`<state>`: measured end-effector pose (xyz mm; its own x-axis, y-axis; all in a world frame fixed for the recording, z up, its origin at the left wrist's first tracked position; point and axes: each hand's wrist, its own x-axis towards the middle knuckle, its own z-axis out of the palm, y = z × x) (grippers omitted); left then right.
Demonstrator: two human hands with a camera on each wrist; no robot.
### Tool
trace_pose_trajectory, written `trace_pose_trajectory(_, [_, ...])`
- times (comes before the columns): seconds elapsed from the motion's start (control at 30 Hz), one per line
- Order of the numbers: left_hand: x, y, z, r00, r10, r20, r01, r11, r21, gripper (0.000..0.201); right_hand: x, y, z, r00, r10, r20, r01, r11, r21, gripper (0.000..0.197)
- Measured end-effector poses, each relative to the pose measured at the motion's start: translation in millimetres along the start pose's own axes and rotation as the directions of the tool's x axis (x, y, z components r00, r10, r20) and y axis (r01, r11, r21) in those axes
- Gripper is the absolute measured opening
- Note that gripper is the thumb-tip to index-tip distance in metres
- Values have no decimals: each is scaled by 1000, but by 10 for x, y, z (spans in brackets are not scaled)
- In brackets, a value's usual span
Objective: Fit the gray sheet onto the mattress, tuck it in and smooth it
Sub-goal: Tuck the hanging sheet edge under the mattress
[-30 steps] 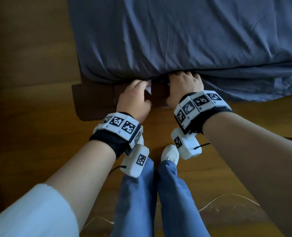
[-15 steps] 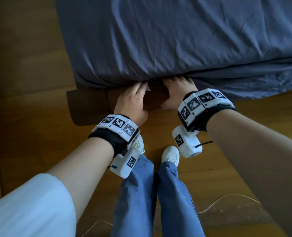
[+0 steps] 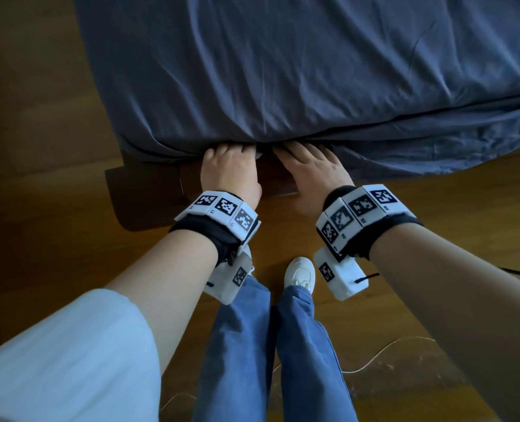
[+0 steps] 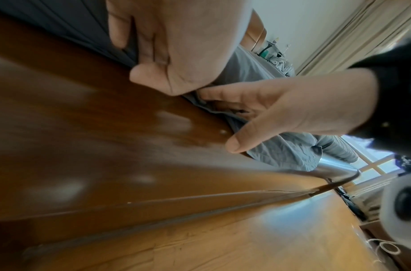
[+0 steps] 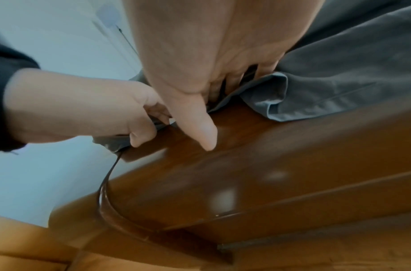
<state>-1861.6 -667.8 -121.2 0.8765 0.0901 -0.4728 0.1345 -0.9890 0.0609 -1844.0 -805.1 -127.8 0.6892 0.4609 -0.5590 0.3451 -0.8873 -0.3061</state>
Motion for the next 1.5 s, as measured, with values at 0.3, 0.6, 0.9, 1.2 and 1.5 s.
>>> trace_pose_trajectory(0.3, [14, -189, -71, 993, 89, 78, -74, 983, -170, 49, 312, -330, -359, 977, 209, 41, -206, 976, -72, 20])
trace_pose_trajectory(0.6, [-339, -308, 51, 969, 183, 168, -114, 928, -355, 77, 200, -239, -306, 966, 214, 145, -219, 976, 17, 60])
trace_pose_trajectory(0.9, [-107, 3, -49, 991, 10, 133, 12, 987, -163, 69, 58, 85, -386, 992, -20, 127, 18, 1000, 18, 68])
trace_pose_trajectory(1.2, [70, 323, -144, 950, -208, 230, 202, 978, 52, 51, -641, 717, -277, 991, 16, 133, -24, 998, 54, 74])
trace_pose_trajectory(1.5, [29, 188, -202, 933, -124, 337, 164, 982, -91, 65, -278, 671, -294, 977, 207, -48, -207, 978, 15, 69])
